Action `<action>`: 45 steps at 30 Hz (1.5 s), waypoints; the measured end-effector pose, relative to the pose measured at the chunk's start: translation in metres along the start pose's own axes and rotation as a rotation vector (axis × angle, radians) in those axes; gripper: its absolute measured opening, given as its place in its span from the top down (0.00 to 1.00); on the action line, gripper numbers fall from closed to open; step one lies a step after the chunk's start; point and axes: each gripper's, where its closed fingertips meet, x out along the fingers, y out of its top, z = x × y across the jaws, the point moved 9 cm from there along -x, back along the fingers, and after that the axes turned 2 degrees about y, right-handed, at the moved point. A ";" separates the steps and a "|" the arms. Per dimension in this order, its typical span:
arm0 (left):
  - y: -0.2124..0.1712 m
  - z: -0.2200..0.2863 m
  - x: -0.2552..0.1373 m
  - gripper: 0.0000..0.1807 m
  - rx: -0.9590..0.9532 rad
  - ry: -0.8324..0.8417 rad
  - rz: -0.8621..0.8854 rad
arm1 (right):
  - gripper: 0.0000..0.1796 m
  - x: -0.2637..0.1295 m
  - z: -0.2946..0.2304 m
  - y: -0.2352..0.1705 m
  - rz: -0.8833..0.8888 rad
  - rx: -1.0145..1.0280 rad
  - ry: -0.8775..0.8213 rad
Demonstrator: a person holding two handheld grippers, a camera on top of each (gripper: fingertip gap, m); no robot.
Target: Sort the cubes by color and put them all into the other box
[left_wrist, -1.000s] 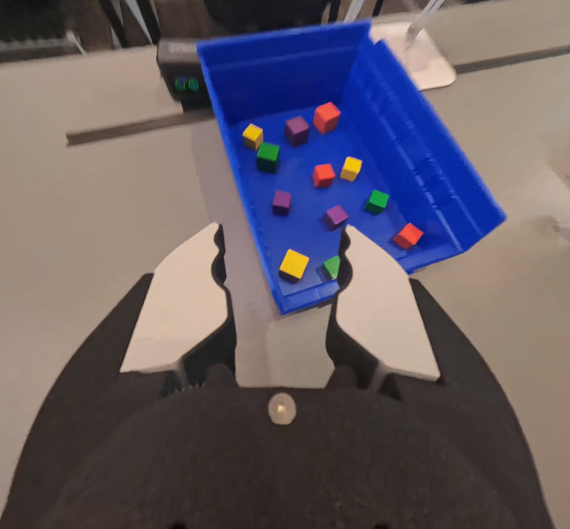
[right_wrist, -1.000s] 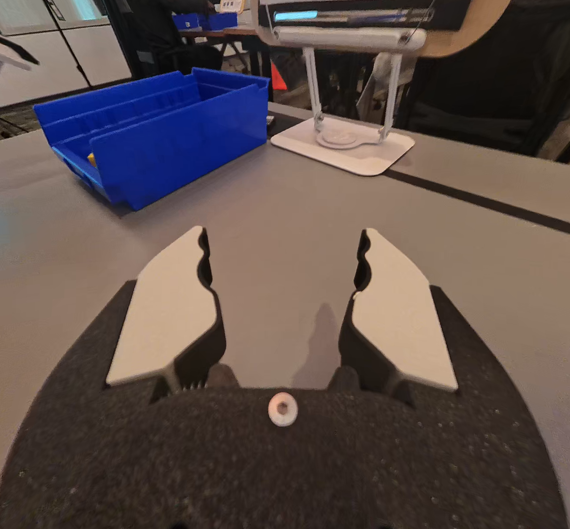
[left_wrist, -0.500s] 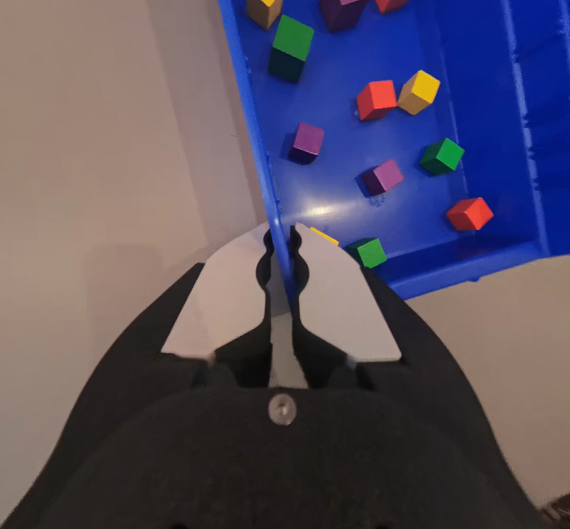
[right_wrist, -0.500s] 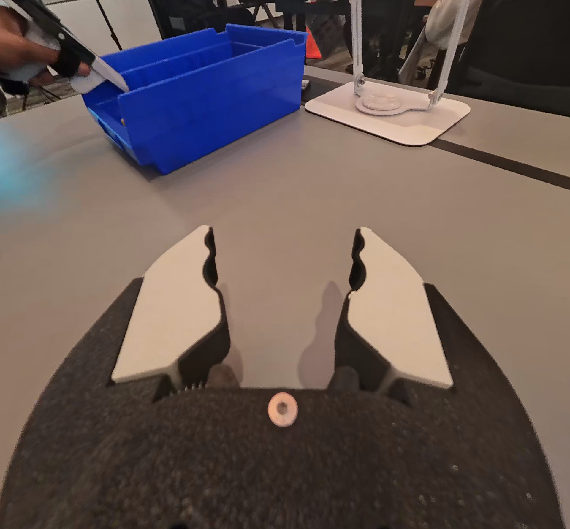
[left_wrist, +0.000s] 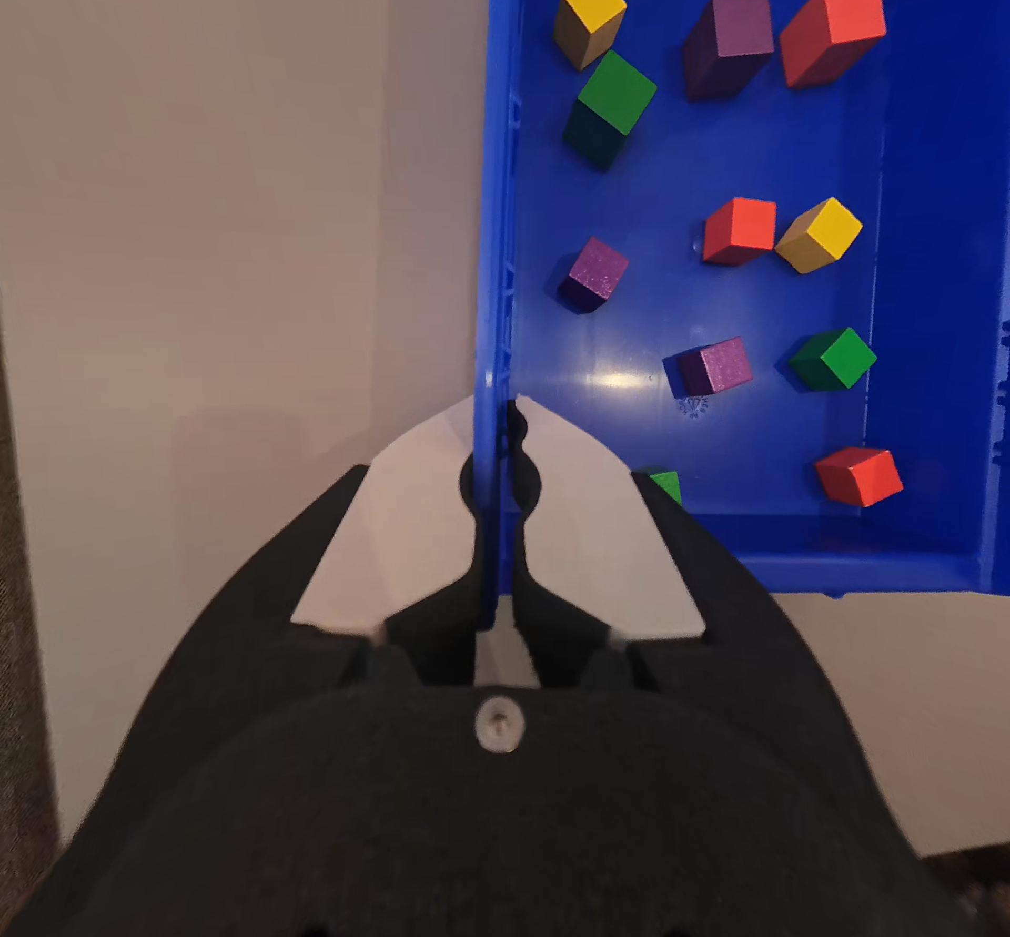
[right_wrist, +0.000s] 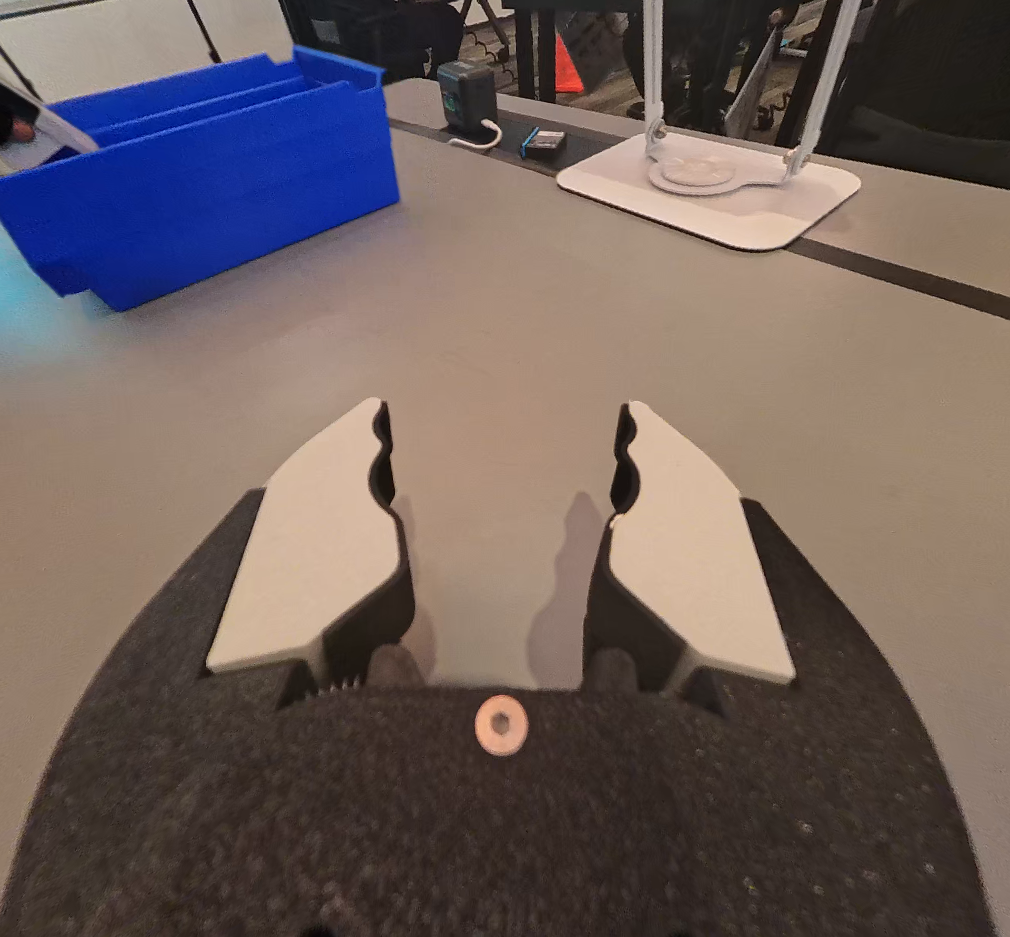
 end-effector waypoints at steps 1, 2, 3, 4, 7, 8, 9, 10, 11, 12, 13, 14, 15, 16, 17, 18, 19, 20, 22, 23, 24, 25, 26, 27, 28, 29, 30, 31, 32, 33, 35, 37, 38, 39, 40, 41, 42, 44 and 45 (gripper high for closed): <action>-0.008 -0.010 -0.006 0.98 -0.008 0.009 0.002 | 0.57 0.000 -0.002 0.000 0.003 -0.001 0.007; -0.016 -0.021 -0.012 0.98 -0.016 0.017 0.004 | 0.58 0.001 -0.003 0.001 0.003 -0.007 0.009; -0.024 -0.031 -0.017 0.98 -0.025 0.023 0.005 | 0.58 0.001 -0.004 0.001 0.002 -0.018 0.005; -0.030 -0.042 -0.022 0.98 -0.035 0.030 0.005 | 0.59 0.002 -0.004 0.001 -0.002 -0.031 -0.003; -0.047 -0.072 -0.035 0.98 -0.065 0.046 0.004 | 0.59 0.003 -0.005 0.000 0.003 -0.044 -0.025; -0.051 -0.081 -0.038 0.98 -0.072 0.048 0.006 | 0.59 0.003 -0.006 0.001 0.013 -0.033 -0.025; -0.055 -0.089 -0.041 0.98 -0.076 0.049 0.006 | 0.60 0.004 -0.007 0.001 0.025 -0.018 -0.022; -0.059 -0.096 -0.044 0.98 -0.081 0.053 0.006 | 0.60 0.005 -0.008 0.002 0.035 -0.004 -0.021; -0.062 -0.103 -0.046 0.98 -0.086 0.056 0.006 | 0.60 0.005 -0.009 0.002 0.038 0.001 -0.022; -0.065 -0.108 -0.049 0.98 -0.090 0.056 0.007 | 0.60 0.006 -0.010 0.003 0.036 -0.003 -0.030; -0.068 -0.113 -0.051 0.98 -0.094 0.056 0.008 | 0.60 0.007 -0.010 0.003 0.036 -0.015 -0.043; -0.070 -0.118 -0.053 0.98 -0.097 0.058 0.008 | 0.60 0.007 -0.010 0.003 0.035 -0.030 -0.056; -0.072 -0.123 -0.055 0.98 -0.099 0.060 0.007 | 0.60 0.007 -0.009 0.003 0.032 -0.040 -0.066; -0.074 -0.127 -0.056 0.98 -0.102 0.060 0.006 | 0.60 0.008 -0.009 0.002 0.030 -0.043 -0.073; -0.076 -0.131 -0.057 0.98 -0.106 0.059 0.007 | 0.60 0.008 -0.009 0.002 0.029 -0.039 -0.074; -0.077 -0.134 -0.058 0.98 -0.104 0.058 0.007 | 0.61 0.008 -0.008 0.002 0.028 -0.033 -0.074; -0.077 -0.136 -0.059 0.98 -0.100 0.058 0.007 | 0.61 0.008 -0.008 0.002 0.030 -0.030 -0.076; -0.077 -0.139 -0.059 0.98 -0.099 0.057 0.006 | 0.61 0.008 -0.008 0.002 0.033 -0.026 -0.078; -0.077 -0.142 -0.059 0.98 -0.096 0.056 0.003 | 0.61 0.008 -0.007 0.002 0.040 -0.016 -0.080; -0.077 -0.144 -0.060 0.98 -0.094 0.055 0.003 | 0.61 0.007 -0.007 0.002 0.044 -0.015 -0.082; -0.077 -0.145 -0.060 0.98 -0.092 0.052 0.003 | 0.62 0.007 -0.008 0.002 0.046 -0.016 -0.083; -0.078 -0.147 -0.060 0.98 -0.088 0.050 0.002 | 0.62 0.007 -0.008 0.002 0.047 -0.017 -0.084; -0.078 -0.148 -0.060 0.98 -0.085 0.050 0.000 | 0.62 0.007 -0.008 0.002 0.048 -0.018 -0.085; -0.078 -0.149 -0.061 0.98 -0.085 0.050 -0.003 | 0.62 0.006 -0.008 0.002 0.048 -0.019 -0.085; -0.078 -0.151 -0.061 0.98 -0.085 0.051 -0.007 | 0.62 0.007 -0.008 0.002 0.046 -0.019 -0.083; -0.079 -0.152 -0.062 0.98 -0.085 0.052 -0.011 | 0.62 0.007 -0.008 0.002 0.045 -0.019 -0.082; -0.080 -0.153 -0.063 0.98 -0.088 0.054 -0.013 | 0.62 0.007 -0.008 0.002 0.043 -0.018 -0.081; -0.080 -0.155 -0.063 0.98 -0.093 0.054 -0.015 | 0.62 0.007 -0.008 0.002 0.042 -0.018 -0.079; -0.081 -0.156 -0.064 0.98 -0.096 0.055 -0.015 | 0.62 0.008 -0.008 0.002 0.040 -0.018 -0.078; -0.081 -0.158 -0.064 0.98 -0.097 0.057 -0.016 | 0.62 0.008 -0.008 0.002 0.037 -0.018 -0.077; -0.081 -0.161 -0.065 0.98 -0.103 0.059 -0.019 | 0.62 0.008 -0.008 0.002 0.035 -0.019 -0.077; -0.081 -0.163 -0.065 0.98 -0.107 0.059 -0.022 | 0.62 0.009 -0.008 0.002 0.033 -0.018 -0.076; -0.081 -0.163 -0.065 0.98 -0.106 0.059 -0.023 | 0.62 0.009 -0.008 0.002 0.032 -0.018 -0.076; -0.081 -0.164 -0.065 0.98 -0.105 0.059 -0.024 | 0.62 0.009 -0.008 0.002 0.031 -0.017 -0.076; -0.080 -0.164 -0.065 0.98 -0.103 0.058 -0.024 | 0.62 0.009 -0.007 0.002 0.031 -0.016 -0.075; -0.080 -0.165 -0.065 0.98 -0.102 0.058 -0.025 | 0.62 0.009 -0.007 0.002 0.031 -0.015 -0.074; -0.080 -0.165 -0.065 0.98 -0.102 0.057 -0.026 | 0.62 0.009 -0.007 0.002 0.032 -0.014 -0.074; -0.080 -0.165 -0.065 0.98 -0.100 0.056 -0.026 | 0.63 0.009 -0.007 0.002 0.031 -0.013 -0.072; -0.080 -0.166 -0.065 0.98 -0.099 0.056 -0.026 | 0.63 0.009 -0.007 0.002 0.031 -0.012 -0.072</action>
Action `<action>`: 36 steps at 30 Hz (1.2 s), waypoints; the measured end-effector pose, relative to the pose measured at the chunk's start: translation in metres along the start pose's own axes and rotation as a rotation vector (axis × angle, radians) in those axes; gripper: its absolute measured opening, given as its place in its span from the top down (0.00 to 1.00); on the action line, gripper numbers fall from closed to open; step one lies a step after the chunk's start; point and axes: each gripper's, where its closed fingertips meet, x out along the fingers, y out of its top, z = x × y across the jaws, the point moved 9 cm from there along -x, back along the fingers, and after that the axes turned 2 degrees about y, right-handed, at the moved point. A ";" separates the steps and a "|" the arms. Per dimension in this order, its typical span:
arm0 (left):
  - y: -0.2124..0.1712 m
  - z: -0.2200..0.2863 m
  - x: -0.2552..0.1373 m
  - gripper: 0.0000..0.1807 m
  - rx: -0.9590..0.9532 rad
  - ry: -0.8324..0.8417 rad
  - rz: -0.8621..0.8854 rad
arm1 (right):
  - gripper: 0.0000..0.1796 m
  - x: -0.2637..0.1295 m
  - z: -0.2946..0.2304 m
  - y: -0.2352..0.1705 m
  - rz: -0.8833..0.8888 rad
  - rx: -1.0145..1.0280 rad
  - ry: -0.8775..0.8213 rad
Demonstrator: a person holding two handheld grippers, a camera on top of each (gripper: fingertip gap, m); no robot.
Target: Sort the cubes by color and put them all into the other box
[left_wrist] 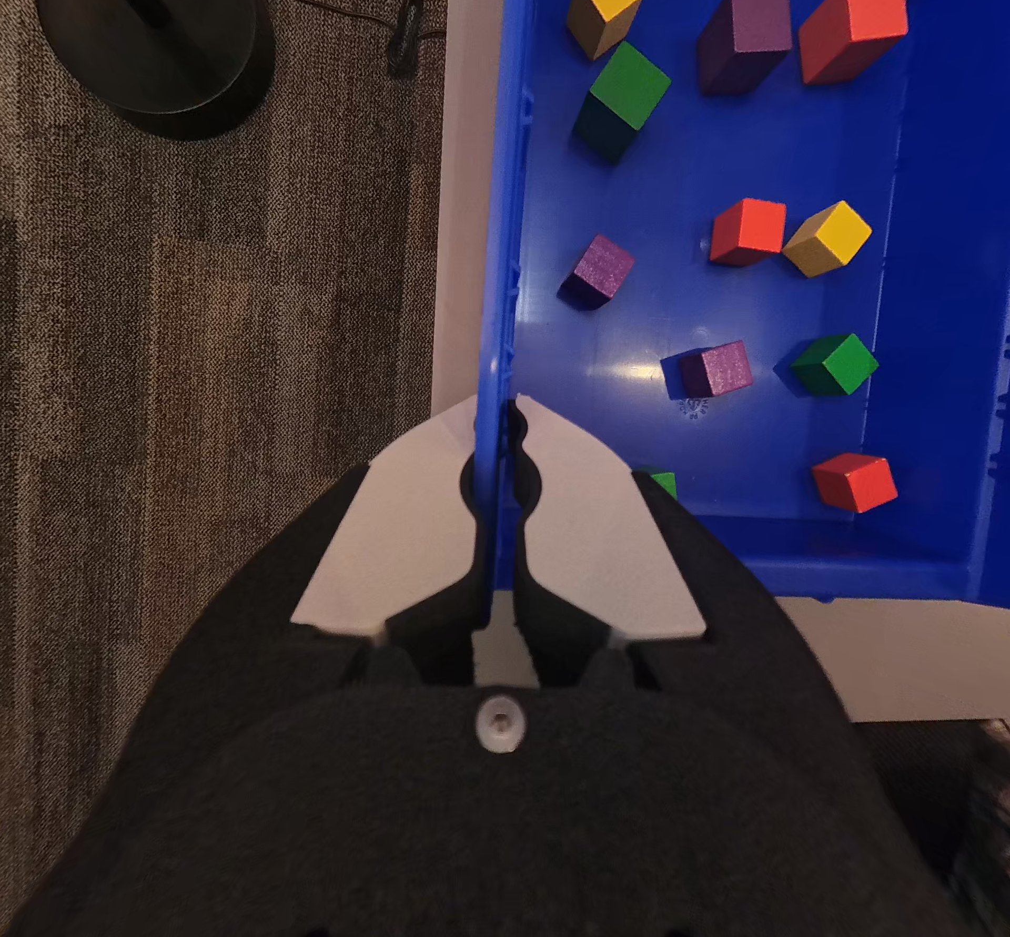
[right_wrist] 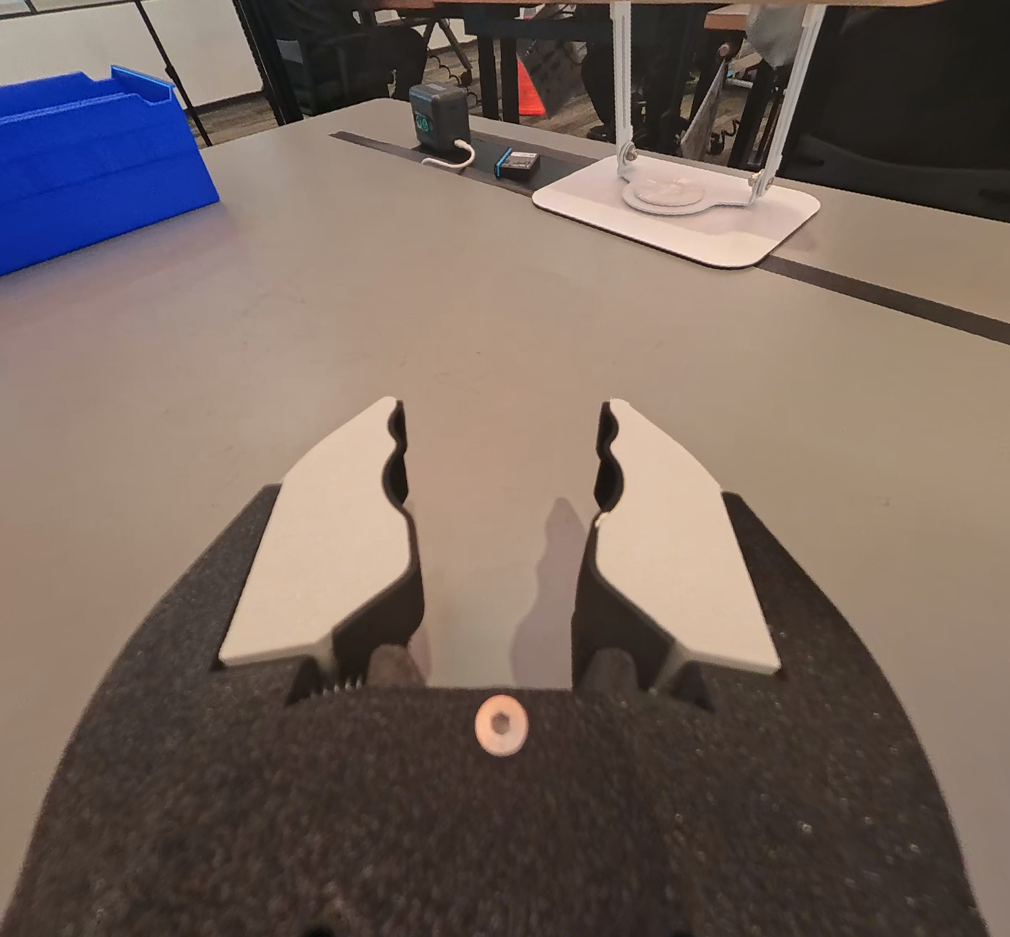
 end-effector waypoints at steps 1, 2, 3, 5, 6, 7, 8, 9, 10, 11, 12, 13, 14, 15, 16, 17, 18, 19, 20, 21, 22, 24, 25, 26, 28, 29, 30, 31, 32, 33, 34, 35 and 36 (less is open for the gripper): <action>0.000 0.000 0.000 0.98 0.001 0.000 0.000 | 0.63 0.000 0.000 0.000 0.000 0.000 0.001; 0.000 0.000 0.000 0.98 0.001 -0.001 0.000 | 0.63 0.000 0.000 0.000 0.000 -0.001 0.002; 0.000 0.000 0.000 0.98 -0.001 -0.001 0.000 | 0.63 0.000 0.000 0.000 0.000 -0.001 0.002; 0.000 -0.001 0.000 0.98 -0.007 -0.001 0.000 | 0.63 0.000 0.000 0.000 -0.001 -0.001 0.003; 0.000 -0.001 0.000 0.98 -0.013 0.001 0.000 | 0.63 0.000 0.000 0.000 -0.002 -0.001 0.005; 0.000 -0.001 0.000 0.98 -0.021 0.004 0.000 | 0.63 0.000 0.000 0.000 -0.003 -0.001 0.005; -0.001 -0.001 0.000 0.98 -0.026 0.007 0.001 | 0.63 0.001 0.000 0.000 -0.003 -0.003 0.005; -0.001 -0.001 -0.001 0.98 -0.030 0.009 0.002 | 0.63 0.001 -0.001 0.000 -0.003 -0.004 0.006; -0.002 -0.001 -0.001 0.98 -0.030 0.011 0.002 | 0.63 0.001 -0.001 0.000 -0.002 -0.006 0.006; -0.002 -0.001 -0.001 0.98 -0.029 0.013 0.003 | 0.63 0.000 -0.001 0.000 -0.002 -0.007 0.007; -0.002 -0.001 -0.001 0.98 -0.030 0.014 0.003 | 0.63 0.001 -0.001 0.000 -0.003 -0.007 0.009; -0.002 -0.001 -0.001 0.98 -0.030 0.014 0.003 | 0.63 0.001 -0.002 0.000 -0.004 -0.006 0.011; -0.002 -0.001 -0.001 0.98 -0.031 0.014 0.003 | 0.63 0.001 -0.002 0.000 -0.005 -0.007 0.012; -0.002 -0.001 -0.001 0.98 -0.031 0.014 0.002 | 0.63 0.001 -0.002 0.000 -0.006 -0.010 0.013; -0.002 -0.001 -0.001 0.98 -0.029 0.014 0.002 | 0.63 0.001 -0.003 0.000 -0.007 -0.010 0.015; -0.002 -0.001 -0.001 0.98 -0.028 0.013 0.001 | 0.63 0.001 -0.003 0.000 -0.008 -0.010 0.017; -0.002 -0.002 -0.001 0.98 -0.027 0.012 -0.001 | 0.63 0.001 -0.003 0.000 -0.008 -0.009 0.019; -0.001 -0.002 -0.001 0.98 -0.025 0.011 -0.002 | 0.63 0.001 -0.003 0.000 -0.007 -0.009 0.020; -0.001 -0.003 0.000 0.98 -0.025 0.012 -0.003 | 0.63 0.001 -0.003 0.000 -0.005 -0.009 0.020; -0.001 -0.003 0.000 0.98 -0.022 0.011 -0.004 | 0.63 0.000 -0.003 0.000 -0.005 -0.008 0.022; -0.001 -0.003 0.000 0.98 -0.016 0.011 -0.003 | 0.63 0.000 -0.003 0.000 -0.004 -0.006 0.025; -0.001 -0.004 -0.001 0.96 0.007 0.016 0.011 | 0.63 0.000 -0.004 0.000 0.001 -0.007 0.029; -0.002 -0.005 -0.002 0.94 0.016 0.018 0.027 | 0.63 -0.001 -0.005 0.000 0.005 -0.010 0.030; -0.002 -0.005 -0.005 0.91 0.021 0.010 0.056 | 0.62 -0.002 -0.005 0.001 0.008 -0.015 0.031; -0.001 -0.004 -0.016 0.80 0.022 -0.005 0.143 | 0.62 -0.004 -0.005 0.002 0.016 -0.025 0.029; 0.000 -0.003 -0.023 0.71 0.038 -0.006 0.197 | 0.62 -0.005 -0.005 0.002 0.023 -0.029 0.029; 0.002 0.000 -0.031 0.62 0.067 0.003 0.253 | 0.62 -0.005 -0.006 0.003 0.028 -0.030 0.031; 0.003 0.005 -0.041 0.56 0.119 0.013 0.310 | 0.62 -0.006 -0.005 0.003 0.032 -0.029 0.033; 0.005 0.013 -0.051 0.53 0.190 0.027 0.362 | 0.62 -0.006 -0.006 0.004 0.035 -0.027 0.035; 0.007 0.022 -0.061 0.52 0.272 0.047 0.401 | 0.62 -0.006 -0.006 0.004 0.037 -0.026 0.039; 0.010 0.033 -0.069 0.51 0.361 0.062 0.427 | 0.62 -0.006 -0.006 0.004 0.039 -0.024 0.044; 0.012 0.044 -0.076 0.49 0.448 0.059 0.438 | 0.62 -0.005 -0.006 0.003 0.040 -0.021 0.051; 0.014 0.055 -0.081 0.49 0.522 0.045 0.431 | 0.62 -0.004 -0.007 0.003 0.039 -0.019 0.057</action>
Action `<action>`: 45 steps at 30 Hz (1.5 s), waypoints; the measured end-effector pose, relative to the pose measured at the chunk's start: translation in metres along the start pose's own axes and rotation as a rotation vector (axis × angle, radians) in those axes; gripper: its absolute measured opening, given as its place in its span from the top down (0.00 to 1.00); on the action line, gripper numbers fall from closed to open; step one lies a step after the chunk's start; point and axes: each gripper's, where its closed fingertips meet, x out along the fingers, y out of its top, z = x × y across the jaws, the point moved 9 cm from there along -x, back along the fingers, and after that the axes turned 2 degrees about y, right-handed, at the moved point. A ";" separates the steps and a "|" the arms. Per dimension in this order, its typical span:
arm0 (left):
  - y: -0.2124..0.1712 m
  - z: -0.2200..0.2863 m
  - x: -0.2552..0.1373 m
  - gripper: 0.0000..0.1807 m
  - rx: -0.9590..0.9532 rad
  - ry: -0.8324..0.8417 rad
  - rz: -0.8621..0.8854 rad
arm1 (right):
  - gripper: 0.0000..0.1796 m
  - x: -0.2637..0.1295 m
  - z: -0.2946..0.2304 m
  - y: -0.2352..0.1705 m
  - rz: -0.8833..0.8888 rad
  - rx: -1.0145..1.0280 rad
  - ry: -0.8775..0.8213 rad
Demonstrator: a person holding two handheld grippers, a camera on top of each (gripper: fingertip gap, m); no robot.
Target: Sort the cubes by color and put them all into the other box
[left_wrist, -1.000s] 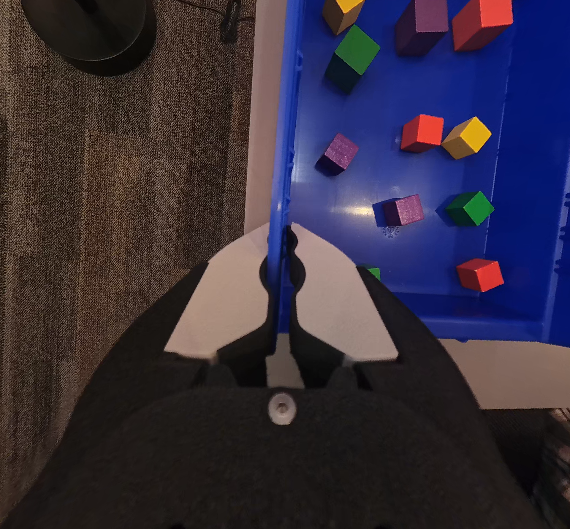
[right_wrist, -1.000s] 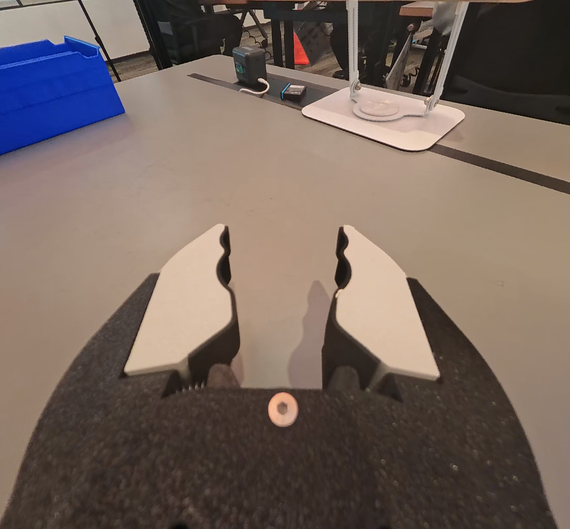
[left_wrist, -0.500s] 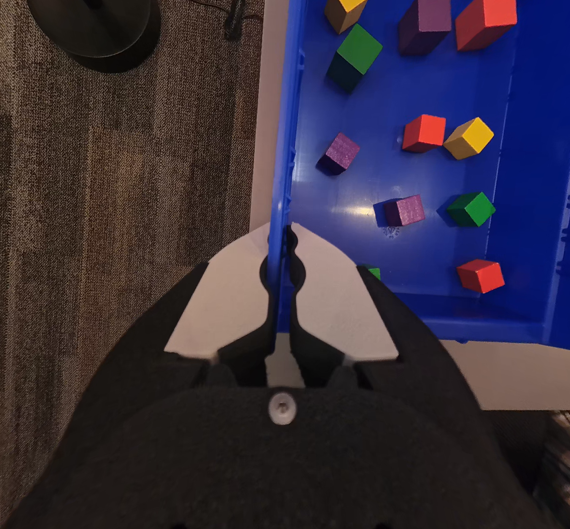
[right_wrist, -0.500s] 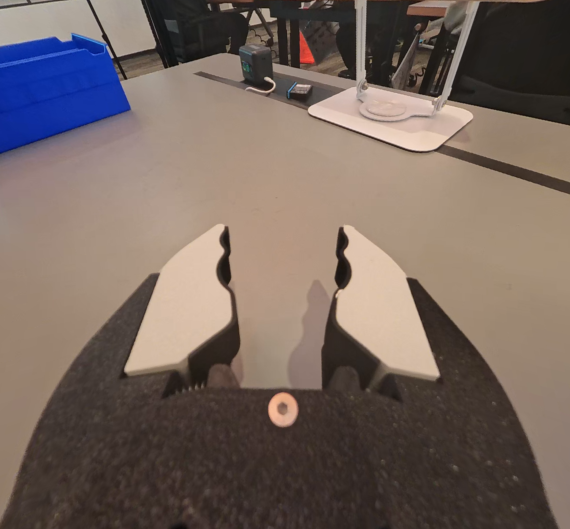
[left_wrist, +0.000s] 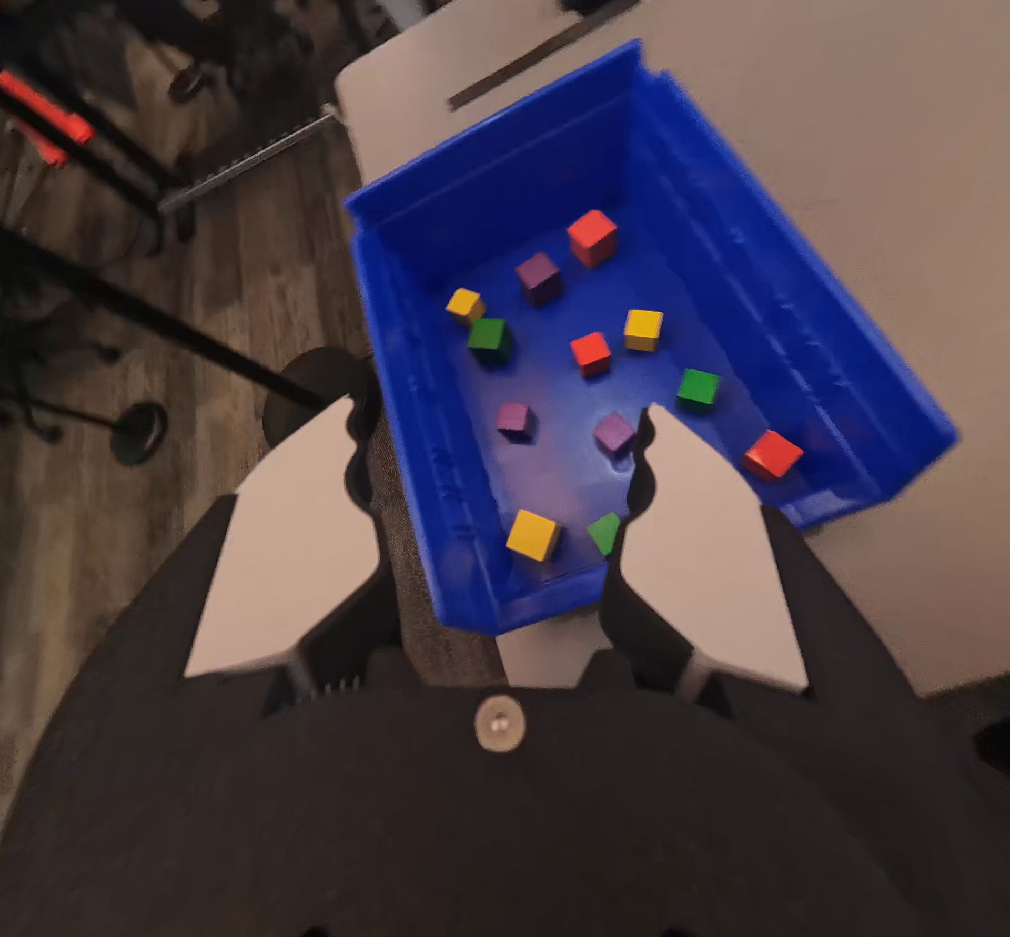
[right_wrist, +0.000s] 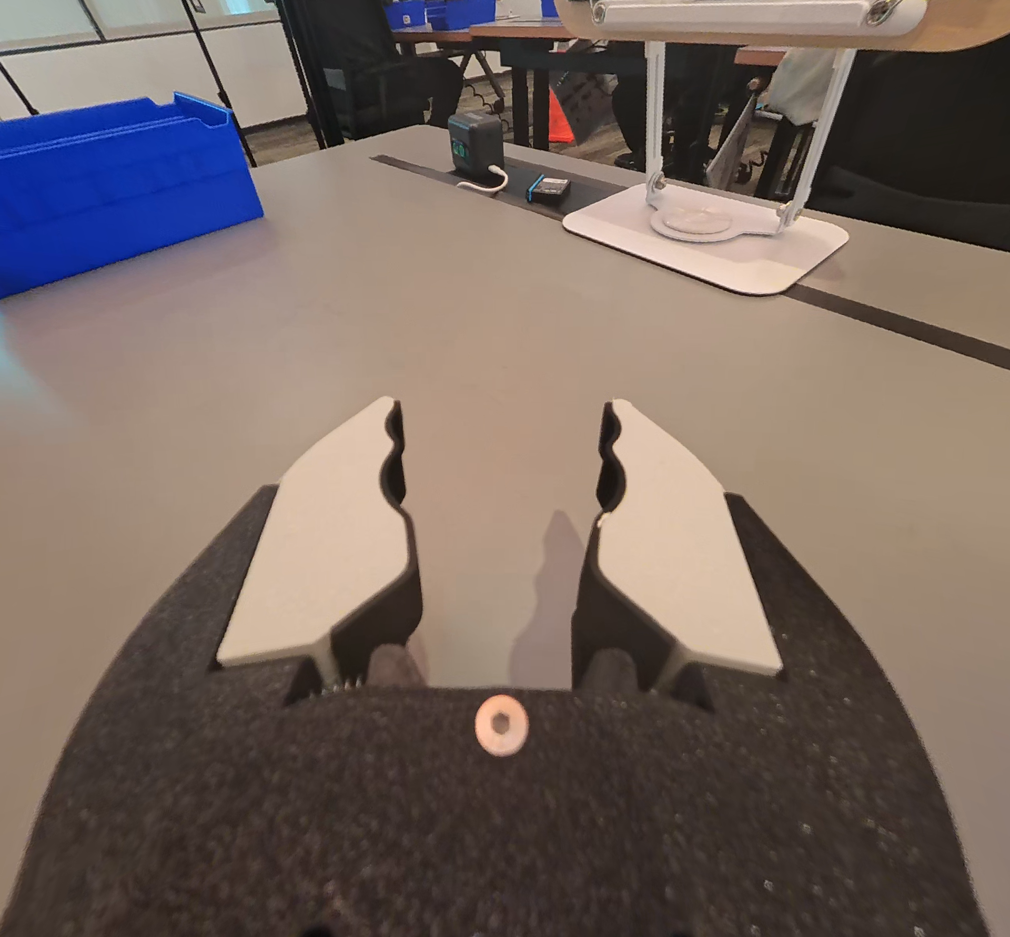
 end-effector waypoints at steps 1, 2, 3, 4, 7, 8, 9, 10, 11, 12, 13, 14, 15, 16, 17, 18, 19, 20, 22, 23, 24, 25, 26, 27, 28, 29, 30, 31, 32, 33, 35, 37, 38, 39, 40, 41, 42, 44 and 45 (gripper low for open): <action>0.008 0.007 -0.001 0.48 0.052 -0.035 -0.012 | 0.62 0.001 -0.001 0.000 0.000 0.000 0.006; 0.015 0.015 0.000 0.47 0.100 -0.074 -0.025 | 0.62 0.001 -0.001 0.000 0.000 -0.003 0.011; 0.020 0.022 0.002 0.48 0.148 -0.112 -0.036 | 0.62 0.001 -0.002 0.000 0.000 -0.008 0.015; 0.025 0.028 0.005 0.48 0.195 -0.147 -0.047 | 0.62 0.001 -0.002 0.000 0.001 -0.015 0.018; 0.034 0.040 0.020 0.50 0.294 -0.236 -0.091 | 0.62 0.001 -0.004 0.000 0.007 -0.035 0.023; 0.035 0.042 0.027 0.52 0.313 -0.267 -0.106 | 0.62 0.001 -0.004 0.000 0.010 -0.039 0.026; 0.036 0.043 0.034 0.54 0.324 -0.297 -0.120 | 0.62 0.000 -0.005 0.000 0.011 -0.043 0.028; 0.036 0.043 0.041 0.55 0.330 -0.326 -0.132 | 0.62 0.000 -0.005 0.000 0.012 -0.045 0.031; 0.036 0.044 0.048 0.57 0.337 -0.353 -0.144 | 0.62 0.000 -0.005 0.000 0.012 -0.047 0.034; 0.036 0.043 0.054 0.59 0.346 -0.375 -0.157 | 0.62 0.001 -0.005 -0.001 0.011 -0.049 0.037; 0.035 0.043 0.061 0.60 0.356 -0.393 -0.172 | 0.62 0.001 -0.005 -0.001 0.010 -0.051 0.041; 0.034 0.042 0.067 0.62 0.368 -0.411 -0.189 | 0.62 0.001 -0.005 -0.001 0.010 -0.053 0.047; 0.033 0.041 0.073 0.63 0.381 -0.427 -0.208 | 0.62 0.002 -0.005 -0.002 0.009 -0.054 0.055; 0.033 0.040 0.079 0.63 0.395 -0.444 -0.228 | 0.62 0.002 -0.006 -0.002 0.010 -0.058 0.064; 0.033 0.040 0.083 0.63 0.414 -0.458 -0.251 | 0.62 0.002 -0.007 -0.001 0.012 -0.063 0.072; 0.033 0.041 0.088 0.64 0.439 -0.470 -0.276 | 0.62 0.003 -0.008 -0.001 0.017 -0.069 0.084; 0.033 0.041 0.093 0.64 0.468 -0.476 -0.304 | 0.62 0.003 -0.009 -0.001 0.021 -0.074 0.095; 0.034 0.041 0.097 0.64 0.497 -0.482 -0.337 | 0.62 0.004 -0.011 -0.001 0.024 -0.077 0.105; 0.034 0.043 0.105 0.64 0.554 -0.489 -0.403 | 0.62 0.006 -0.014 -0.001 0.025 -0.087 0.120; 0.034 0.043 0.108 0.65 0.578 -0.493 -0.429 | 0.62 0.007 -0.015 0.000 0.025 -0.093 0.128; 0.033 0.044 0.111 0.65 0.598 -0.497 -0.456 | 0.62 0.008 -0.017 0.000 0.021 -0.099 0.137; 0.033 0.045 0.113 0.65 0.613 -0.502 -0.484 | 0.62 0.010 -0.019 -0.001 0.014 -0.104 0.144; 0.032 0.046 0.115 0.65 0.624 -0.508 -0.507 | 0.62 0.011 -0.020 -0.001 0.008 -0.109 0.148; 0.031 0.047 0.116 0.65 0.631 -0.516 -0.522 | 0.63 0.012 -0.021 -0.001 0.004 -0.115 0.150; 0.029 0.048 0.116 0.65 0.635 -0.524 -0.534 | 0.63 0.013 -0.022 0.000 0.003 -0.121 0.153; 0.027 0.049 0.117 0.65 0.638 -0.531 -0.543 | 0.63 0.014 -0.023 0.000 0.002 -0.124 0.157; 0.025 0.050 0.117 0.65 0.640 -0.538 -0.549 | 0.63 0.015 -0.024 0.000 0.000 -0.126 0.162; 0.022 0.050 0.118 0.65 0.642 -0.545 -0.555 | 0.63 0.016 -0.025 0.000 -0.002 -0.128 0.167; 0.020 0.050 0.120 0.66 0.648 -0.549 -0.562 | 0.63 0.016 -0.025 0.000 -0.005 -0.129 0.173; 0.019 0.050 0.122 0.65 0.658 -0.552 -0.571 | 0.63 0.016 -0.026 0.000 -0.005 -0.130 0.178; 0.019 0.049 0.126 0.66 0.683 -0.562 -0.584 | 0.63 0.016 -0.026 0.000 0.000 -0.129 0.188; 0.023 0.047 0.132 0.66 0.708 -0.571 -0.589 | 0.63 0.016 -0.026 0.000 0.007 -0.128 0.191; 0.025 0.047 0.136 0.66 0.717 -0.579 -0.587 | 0.63 0.016 -0.027 0.000 0.010 -0.126 0.193; 0.027 0.046 0.140 0.66 0.728 -0.589 -0.591 | 0.63 0.016 -0.027 0.000 0.013 -0.124 0.198; 0.028 0.046 0.145 0.66 0.743 -0.595 -0.600 | 0.63 0.016 -0.028 0.000 0.015 -0.121 0.203; 0.029 0.046 0.150 0.66 0.762 -0.601 -0.612 | 0.63 0.016 -0.029 0.001 0.017 -0.118 0.208; 0.029 0.045 0.155 0.66 0.780 -0.606 -0.623 | 0.63 0.017 -0.030 0.001 0.017 -0.119 0.212; 0.029 0.045 0.164 0.67 0.809 -0.614 -0.641 | 0.63 0.017 -0.031 0.001 0.011 -0.129 0.215; 0.029 0.045 0.167 0.67 0.820 -0.622 -0.647 | 0.63 0.018 -0.031 0.000 0.009 -0.132 0.218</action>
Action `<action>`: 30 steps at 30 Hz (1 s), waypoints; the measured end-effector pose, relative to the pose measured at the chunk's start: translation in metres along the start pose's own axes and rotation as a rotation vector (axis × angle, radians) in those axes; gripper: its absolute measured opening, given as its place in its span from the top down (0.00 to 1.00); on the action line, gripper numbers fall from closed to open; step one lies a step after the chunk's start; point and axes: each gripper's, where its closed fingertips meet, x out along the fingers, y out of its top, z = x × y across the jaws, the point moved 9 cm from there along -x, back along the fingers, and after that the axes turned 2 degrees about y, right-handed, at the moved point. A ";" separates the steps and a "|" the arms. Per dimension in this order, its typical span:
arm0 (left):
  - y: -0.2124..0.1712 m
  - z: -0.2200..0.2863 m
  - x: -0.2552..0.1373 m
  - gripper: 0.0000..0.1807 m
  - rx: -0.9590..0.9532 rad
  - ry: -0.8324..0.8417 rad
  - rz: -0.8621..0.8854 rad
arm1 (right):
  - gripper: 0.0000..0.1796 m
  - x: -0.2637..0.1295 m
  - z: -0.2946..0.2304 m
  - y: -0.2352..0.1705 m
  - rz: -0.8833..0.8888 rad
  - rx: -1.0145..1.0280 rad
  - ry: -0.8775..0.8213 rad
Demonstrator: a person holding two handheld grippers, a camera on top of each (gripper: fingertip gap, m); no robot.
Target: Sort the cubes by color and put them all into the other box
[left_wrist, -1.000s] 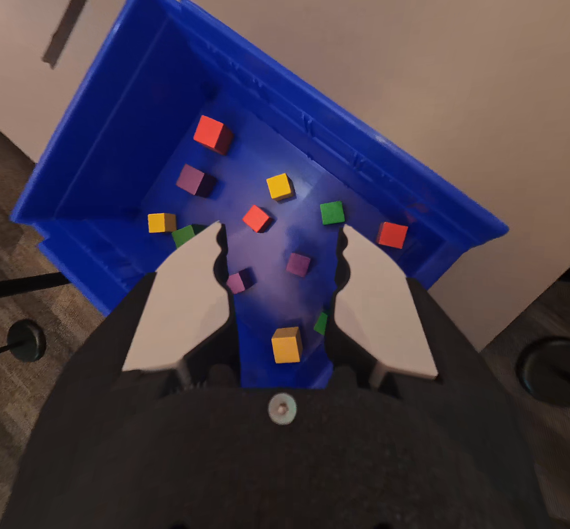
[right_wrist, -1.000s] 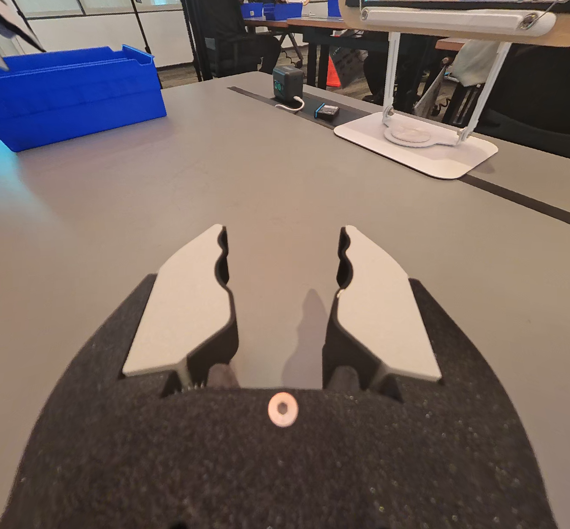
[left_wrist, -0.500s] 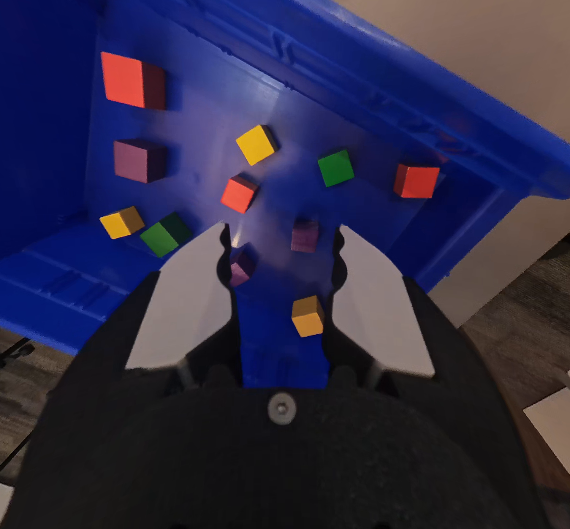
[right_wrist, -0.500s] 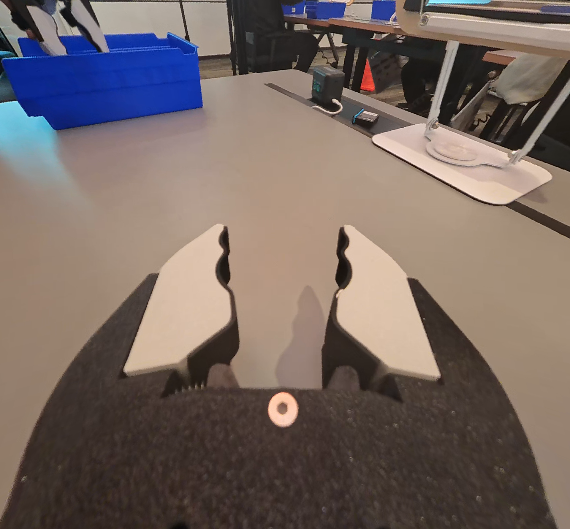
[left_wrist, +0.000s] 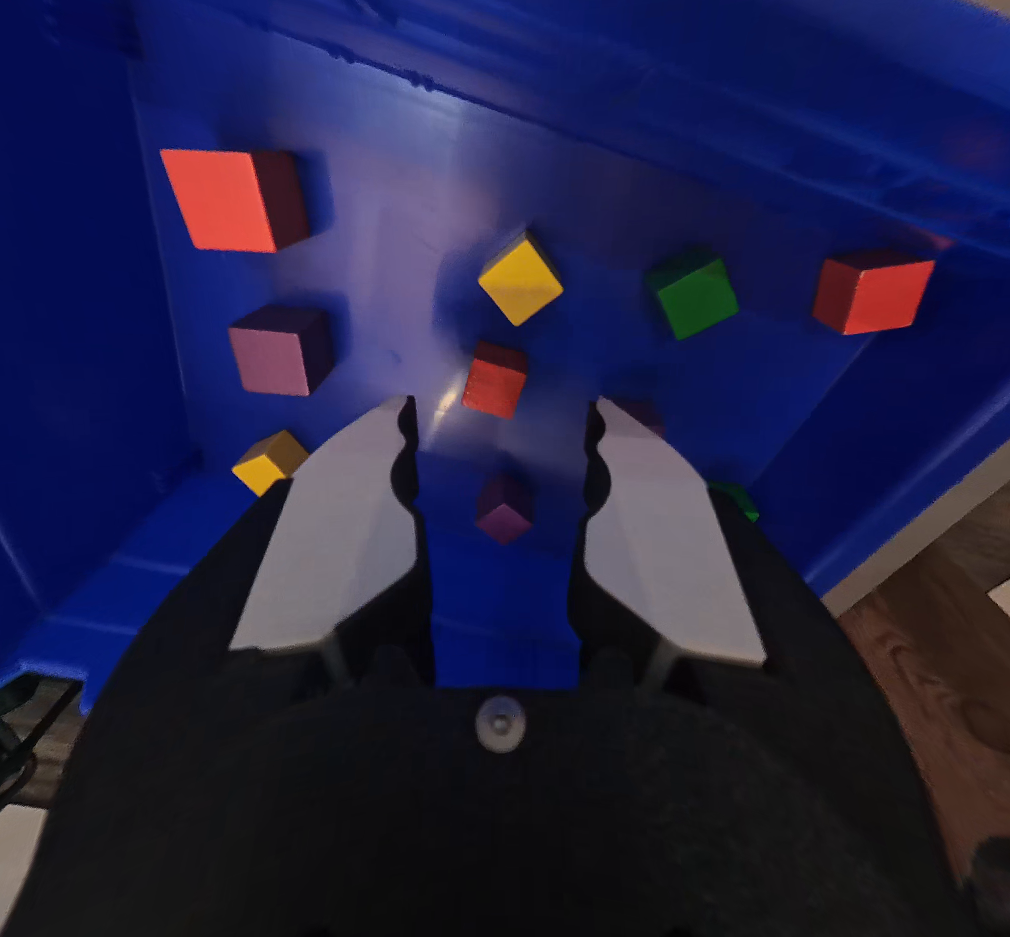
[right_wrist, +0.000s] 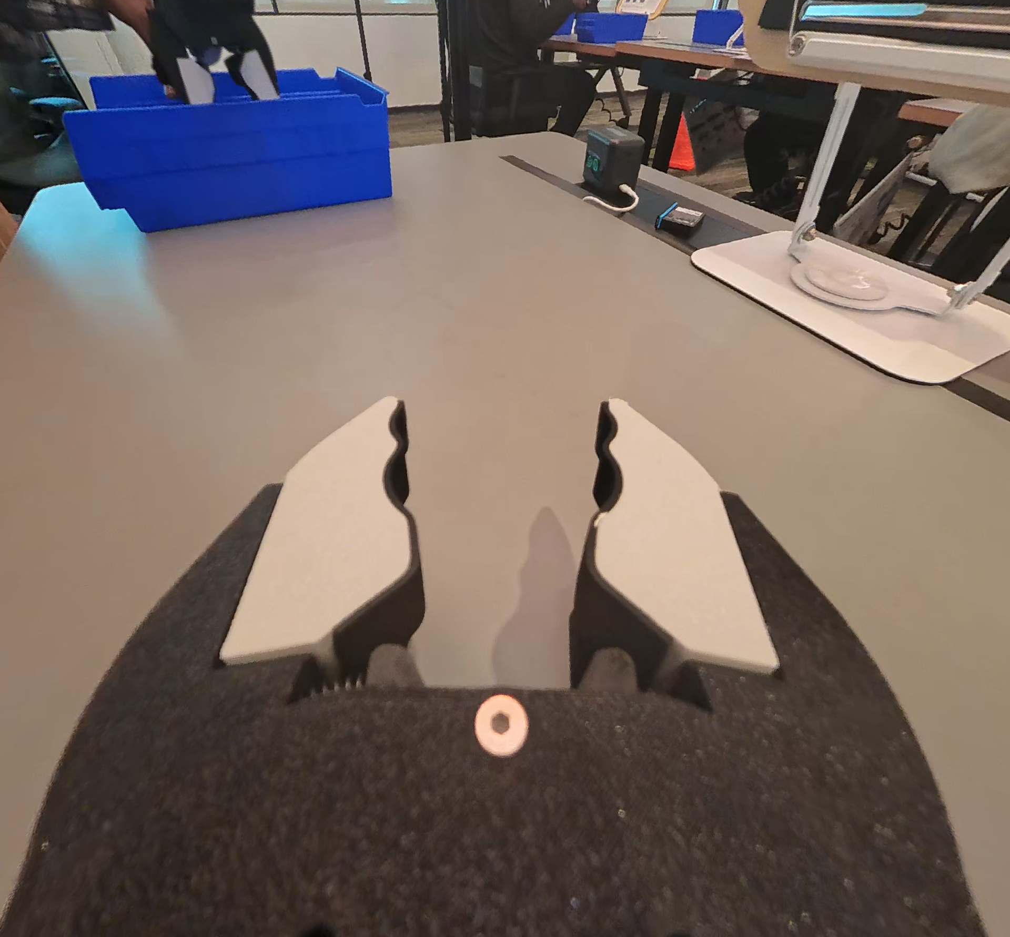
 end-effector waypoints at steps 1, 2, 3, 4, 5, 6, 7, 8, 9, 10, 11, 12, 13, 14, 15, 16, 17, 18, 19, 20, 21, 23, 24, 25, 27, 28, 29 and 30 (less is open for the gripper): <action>0.001 -0.002 0.003 0.68 0.010 -0.006 -0.008 | 0.63 0.000 0.000 0.000 -0.001 -0.001 0.003; 0.001 -0.003 0.005 0.69 0.021 -0.009 -0.017 | 0.63 0.001 0.000 0.000 -0.001 0.000 0.004; 0.002 -0.004 0.008 0.69 0.035 -0.014 -0.026 | 0.63 0.001 0.000 0.000 0.000 0.001 0.005; 0.002 -0.005 0.011 0.70 0.047 -0.019 -0.034 | 0.63 0.001 0.000 0.000 0.002 0.003 0.007; 0.002 -0.005 0.014 0.71 0.058 -0.025 -0.044 | 0.63 0.001 0.001 0.000 0.004 0.004 0.009; 0.002 -0.005 0.017 0.71 0.067 -0.030 -0.054 | 0.63 0.001 0.001 0.000 0.006 0.006 0.011; 0.002 -0.005 0.020 0.72 0.075 -0.034 -0.062 | 0.63 0.001 0.001 0.000 0.008 0.007 0.012; 0.001 -0.005 0.023 0.73 0.081 -0.037 -0.067 | 0.63 0.000 0.001 0.000 0.009 0.009 0.012; 0.001 -0.005 0.025 0.75 0.083 -0.041 -0.068 | 0.63 0.001 0.001 0.000 0.009 0.009 0.013; 0.001 -0.005 0.028 0.79 0.082 -0.042 -0.066 | 0.63 0.001 0.001 0.000 0.009 0.010 0.013; 0.001 -0.005 0.030 0.86 0.080 -0.046 -0.070 | 0.63 0.001 0.002 0.000 0.008 0.011 0.012; 0.000 -0.004 0.033 0.87 0.079 -0.052 -0.082 | 0.63 0.001 0.002 0.000 0.008 0.011 0.011; -0.001 -0.004 0.032 0.87 0.072 -0.043 -0.084 | 0.63 0.001 0.002 0.000 0.009 0.011 0.010; -0.002 -0.005 0.030 0.87 0.060 -0.020 -0.081 | 0.64 0.001 0.002 0.000 0.010 0.011 0.009; -0.004 -0.007 0.025 0.87 0.043 0.014 -0.069 | 0.64 0.000 0.002 0.000 0.013 0.012 0.008; -0.006 -0.008 0.017 0.87 0.019 0.061 -0.041 | 0.64 0.000 0.002 0.000 0.015 0.014 0.006; -0.006 -0.010 0.005 0.87 -0.017 0.114 0.011 | 0.64 0.000 0.003 0.000 0.015 0.018 0.002; -0.005 -0.012 -0.010 0.87 -0.063 0.173 0.084 | 0.64 0.000 0.003 0.000 0.014 0.025 0.000; -0.002 -0.012 -0.027 0.87 -0.108 0.240 0.168 | 0.64 0.001 0.003 0.000 0.015 0.038 0.005; 0.004 -0.011 -0.047 0.88 -0.146 0.312 0.264 | 0.64 0.001 0.003 0.001 0.018 0.058 0.013; 0.013 -0.007 -0.067 0.88 -0.177 0.385 0.369 | 0.64 0.002 0.003 0.001 0.019 0.084 0.022; 0.042 0.009 -0.105 0.88 -0.226 0.492 0.594 | 0.63 0.004 0.003 0.000 0.029 0.150 0.050; 0.060 0.020 -0.122 0.88 -0.236 0.520 0.693 | 0.63 0.005 0.003 0.000 0.032 0.196 0.069; 0.081 0.033 -0.136 0.88 -0.235 0.548 0.784 | 0.63 0.006 0.003 0.000 0.036 0.257 0.093; 0.125 0.062 -0.156 0.88 -0.198 0.583 0.955 | 0.64 0.009 0.003 0.001 0.077 0.441 0.158; 0.148 0.076 -0.161 0.88 -0.173 0.593 1.029 | 0.66 0.010 0.001 0.005 0.116 0.557 0.218; 0.171 0.089 -0.162 0.88 -0.142 0.595 1.108 | 0.67 0.011 -0.001 0.010 0.142 0.678 0.276; 0.195 0.100 -0.159 0.88 -0.104 0.591 1.184 | 0.67 0.012 -0.003 0.016 0.167 0.779 0.348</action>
